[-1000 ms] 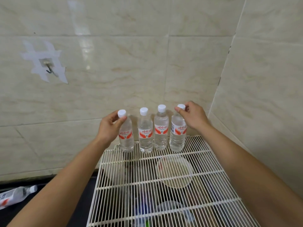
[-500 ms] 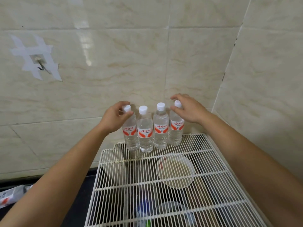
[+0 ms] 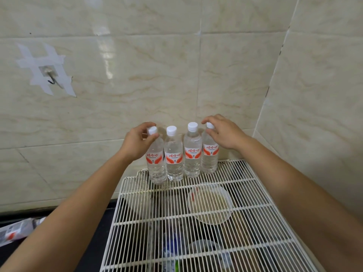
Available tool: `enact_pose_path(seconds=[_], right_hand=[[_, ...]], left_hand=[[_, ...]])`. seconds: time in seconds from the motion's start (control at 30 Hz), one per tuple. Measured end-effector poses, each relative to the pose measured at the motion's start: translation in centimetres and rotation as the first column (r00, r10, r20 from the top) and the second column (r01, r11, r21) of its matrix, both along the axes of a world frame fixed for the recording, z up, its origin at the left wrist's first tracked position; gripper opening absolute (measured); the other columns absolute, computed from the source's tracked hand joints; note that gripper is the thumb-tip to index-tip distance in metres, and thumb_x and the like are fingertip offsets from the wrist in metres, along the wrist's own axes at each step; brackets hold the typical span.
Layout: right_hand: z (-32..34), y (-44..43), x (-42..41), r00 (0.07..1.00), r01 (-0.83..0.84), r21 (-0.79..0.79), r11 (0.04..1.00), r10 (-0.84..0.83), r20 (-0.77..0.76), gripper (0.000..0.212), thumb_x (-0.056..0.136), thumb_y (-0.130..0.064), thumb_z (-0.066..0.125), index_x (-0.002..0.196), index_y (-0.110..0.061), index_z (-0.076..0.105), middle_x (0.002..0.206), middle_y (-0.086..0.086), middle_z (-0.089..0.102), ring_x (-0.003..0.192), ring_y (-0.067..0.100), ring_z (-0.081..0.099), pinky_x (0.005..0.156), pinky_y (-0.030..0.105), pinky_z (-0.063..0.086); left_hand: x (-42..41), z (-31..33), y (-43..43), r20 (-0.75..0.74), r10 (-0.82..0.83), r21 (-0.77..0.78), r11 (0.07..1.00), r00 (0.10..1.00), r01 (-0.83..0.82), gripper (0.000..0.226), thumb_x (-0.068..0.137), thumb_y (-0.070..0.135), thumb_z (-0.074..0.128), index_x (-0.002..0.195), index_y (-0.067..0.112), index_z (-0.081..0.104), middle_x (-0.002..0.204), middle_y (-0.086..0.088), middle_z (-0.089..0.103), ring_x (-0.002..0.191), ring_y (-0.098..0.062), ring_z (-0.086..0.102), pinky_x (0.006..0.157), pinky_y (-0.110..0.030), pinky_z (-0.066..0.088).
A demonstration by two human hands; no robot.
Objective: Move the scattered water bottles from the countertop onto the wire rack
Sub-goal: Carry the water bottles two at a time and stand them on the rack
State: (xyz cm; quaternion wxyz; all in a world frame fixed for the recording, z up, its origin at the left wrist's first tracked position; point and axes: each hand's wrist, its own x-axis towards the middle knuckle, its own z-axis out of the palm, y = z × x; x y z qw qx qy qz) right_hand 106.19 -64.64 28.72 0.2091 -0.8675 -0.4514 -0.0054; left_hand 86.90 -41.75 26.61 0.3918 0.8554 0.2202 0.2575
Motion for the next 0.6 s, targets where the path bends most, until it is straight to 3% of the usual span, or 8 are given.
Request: enact_pose_path(seconds=[0.2, 0.3, 0.4, 0.6], right_hand=[[1.8, -0.6, 0.9, 0.999, 0.003, -0.129, 0.992, 0.001, 0.034, 0.036, 0.104, -0.025, 0.054, 0.139, -0.025, 0.054, 0.138, 0.008, 0.048, 0.127, 0.028, 0.051, 0.106, 0.041, 0.043], [2.3, -1.1, 0.9, 0.999, -0.003, -0.122, 0.993, 0.008, 0.045, 0.035, 0.104, -0.023, 0.054, 0.139, -0.024, 0.055, 0.138, 0.008, 0.048, 0.128, 0.027, 0.049, 0.106, 0.041, 0.042], [2.2, -1.4, 0.6, 0.999, -0.017, -0.134, 0.991, 0.021, 0.030, 0.036, 0.104, -0.022, 0.054, 0.139, -0.024, 0.055, 0.139, 0.008, 0.049, 0.130, 0.027, 0.049, 0.108, 0.040, 0.041], [2.2, -1.9, 0.7, 0.998, -0.057, -0.127, 0.990, 0.058, 0.002, 0.034, 0.102, -0.020, 0.057, 0.136, -0.025, 0.059, 0.134, 0.008, 0.053, 0.126, 0.026, 0.051, 0.108, 0.042, 0.040]], left_hand=[[-0.5, 0.2, -0.1, 0.036, 0.088, -0.081, 0.993, 0.995, -0.085, 0.037, 0.089, 0.023, 0.073, 0.124, 0.016, 0.064, 0.110, -0.002, 0.068, 0.101, -0.023, 0.066, 0.086, -0.043, 0.058], [-0.6, 0.1, -0.2, 0.052, 0.123, -0.122, 0.986, 0.991, -0.116, 0.037, 0.088, 0.023, 0.075, 0.123, 0.016, 0.064, 0.110, -0.002, 0.068, 0.101, -0.024, 0.066, 0.085, -0.042, 0.058], [-0.7, 0.0, -0.7, 0.037, 0.128, -0.052, 0.991, 0.991, -0.126, 0.038, 0.090, 0.026, 0.073, 0.125, 0.017, 0.062, 0.110, -0.001, 0.066, 0.099, -0.021, 0.064, 0.081, -0.038, 0.056], [-0.4, 1.0, -1.0, -0.113, 0.047, 0.050, 0.998, 0.993, -0.041, 0.033, 0.091, 0.031, 0.069, 0.120, 0.022, 0.056, 0.108, -0.005, 0.063, 0.100, -0.027, 0.064, 0.083, -0.047, 0.059]])
